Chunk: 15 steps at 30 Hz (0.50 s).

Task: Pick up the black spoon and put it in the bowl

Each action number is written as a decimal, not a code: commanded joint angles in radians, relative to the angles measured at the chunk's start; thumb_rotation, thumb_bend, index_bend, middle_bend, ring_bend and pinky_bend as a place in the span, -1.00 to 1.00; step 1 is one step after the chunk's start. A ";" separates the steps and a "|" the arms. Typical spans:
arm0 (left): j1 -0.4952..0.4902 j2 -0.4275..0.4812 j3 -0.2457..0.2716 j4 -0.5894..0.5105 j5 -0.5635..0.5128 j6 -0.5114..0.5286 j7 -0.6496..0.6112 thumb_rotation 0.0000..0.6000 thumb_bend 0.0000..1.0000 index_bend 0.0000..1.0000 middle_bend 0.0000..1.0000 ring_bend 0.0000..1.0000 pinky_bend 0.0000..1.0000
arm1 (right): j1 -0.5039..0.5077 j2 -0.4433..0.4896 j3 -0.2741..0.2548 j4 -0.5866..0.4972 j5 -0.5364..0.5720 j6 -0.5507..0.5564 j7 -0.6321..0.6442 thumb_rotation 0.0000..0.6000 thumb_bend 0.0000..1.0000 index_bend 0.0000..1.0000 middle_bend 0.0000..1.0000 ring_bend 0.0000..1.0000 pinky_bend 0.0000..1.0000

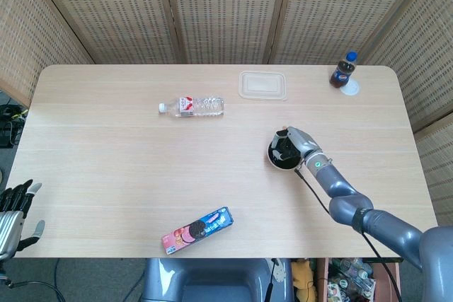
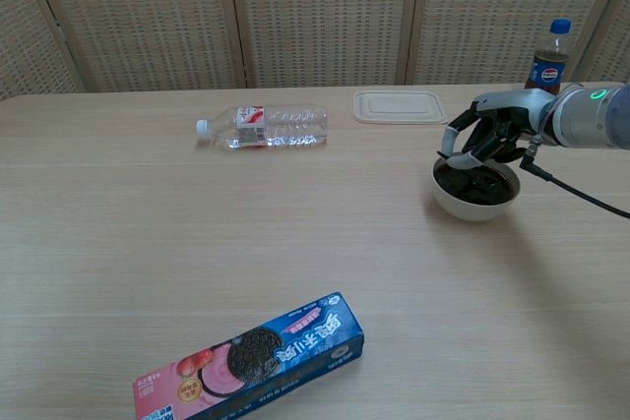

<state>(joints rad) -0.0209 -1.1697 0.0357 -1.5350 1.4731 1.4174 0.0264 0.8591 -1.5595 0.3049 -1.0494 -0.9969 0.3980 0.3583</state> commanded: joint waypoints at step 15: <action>-0.006 -0.006 0.000 -0.001 0.003 -0.007 0.003 1.00 -0.11 -1.00 -1.00 -1.00 -1.00 | -0.015 0.021 -0.005 0.036 -0.020 -0.021 0.025 1.00 0.83 0.54 1.00 0.99 1.00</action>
<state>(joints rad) -0.0270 -1.1758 0.0357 -1.5354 1.4765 1.4107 0.0296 0.8401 -1.5337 0.2971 -1.0250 -1.0136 0.3832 0.3791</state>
